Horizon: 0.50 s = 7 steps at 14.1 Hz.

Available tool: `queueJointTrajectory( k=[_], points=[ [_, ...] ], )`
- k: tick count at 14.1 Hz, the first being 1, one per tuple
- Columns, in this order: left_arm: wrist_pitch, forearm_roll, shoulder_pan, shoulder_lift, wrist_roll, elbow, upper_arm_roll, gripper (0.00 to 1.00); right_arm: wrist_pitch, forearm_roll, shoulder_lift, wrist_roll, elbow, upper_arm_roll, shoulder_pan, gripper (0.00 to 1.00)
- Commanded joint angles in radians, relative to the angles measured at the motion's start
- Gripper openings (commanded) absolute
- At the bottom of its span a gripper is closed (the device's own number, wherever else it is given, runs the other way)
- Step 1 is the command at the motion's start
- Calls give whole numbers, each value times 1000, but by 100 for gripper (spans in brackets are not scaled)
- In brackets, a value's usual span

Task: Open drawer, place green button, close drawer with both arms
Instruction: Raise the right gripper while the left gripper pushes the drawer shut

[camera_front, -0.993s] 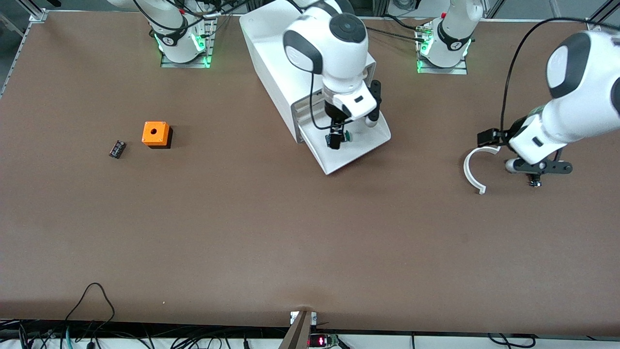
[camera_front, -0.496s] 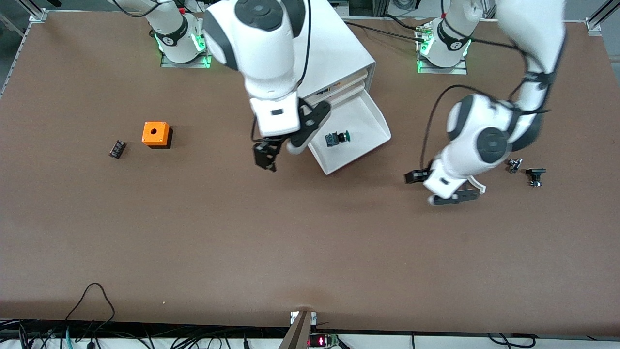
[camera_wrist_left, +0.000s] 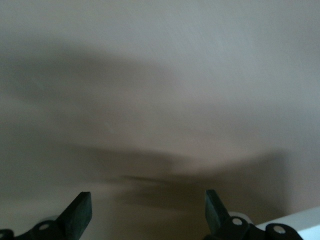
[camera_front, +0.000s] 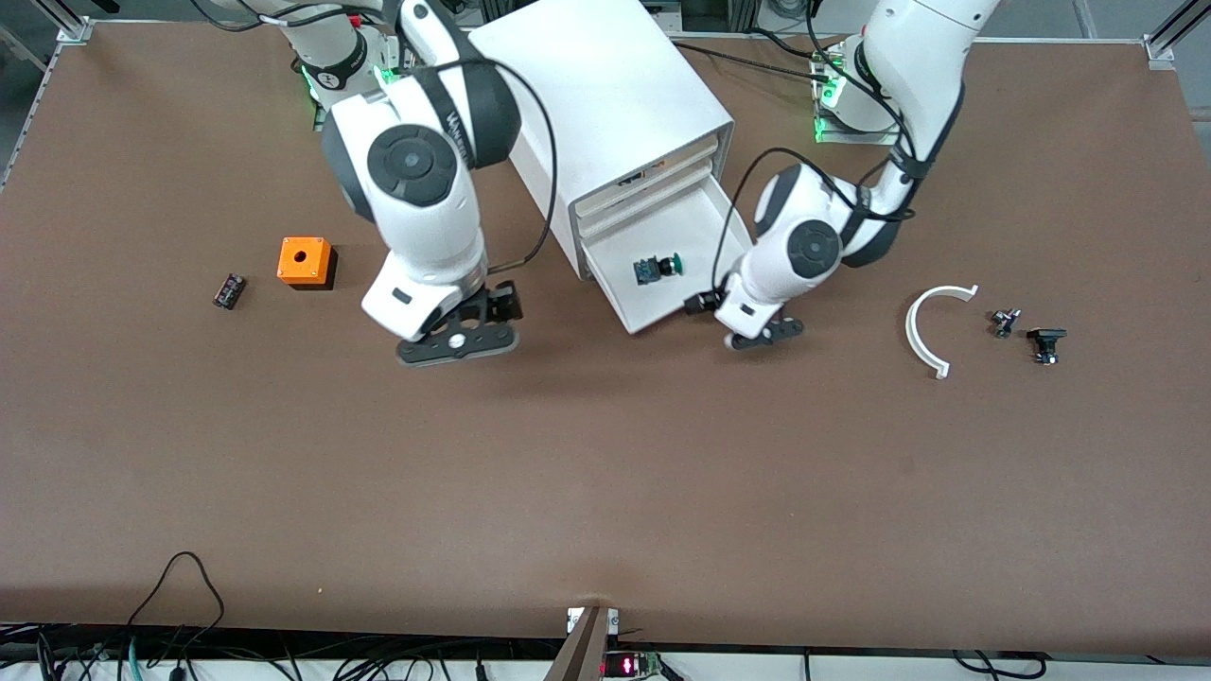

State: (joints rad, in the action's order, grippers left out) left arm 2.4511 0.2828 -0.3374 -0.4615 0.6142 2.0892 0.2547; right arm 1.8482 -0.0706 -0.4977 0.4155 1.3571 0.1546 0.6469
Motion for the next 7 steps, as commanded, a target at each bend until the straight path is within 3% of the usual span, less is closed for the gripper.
queueJointTrajectory(
  k=[1,4,7],
  points=[
    [-11,42,1,56,5,69,101,100,87,8,50,60,95,-12,-108,100],
    [-30,47,3,90,5,107,168,100,109,15,77,43,103,-18,-246,100],
    [-46,47,3,96,-1,109,178,100,89,12,180,32,195,-29,-331,100]
  ],
)
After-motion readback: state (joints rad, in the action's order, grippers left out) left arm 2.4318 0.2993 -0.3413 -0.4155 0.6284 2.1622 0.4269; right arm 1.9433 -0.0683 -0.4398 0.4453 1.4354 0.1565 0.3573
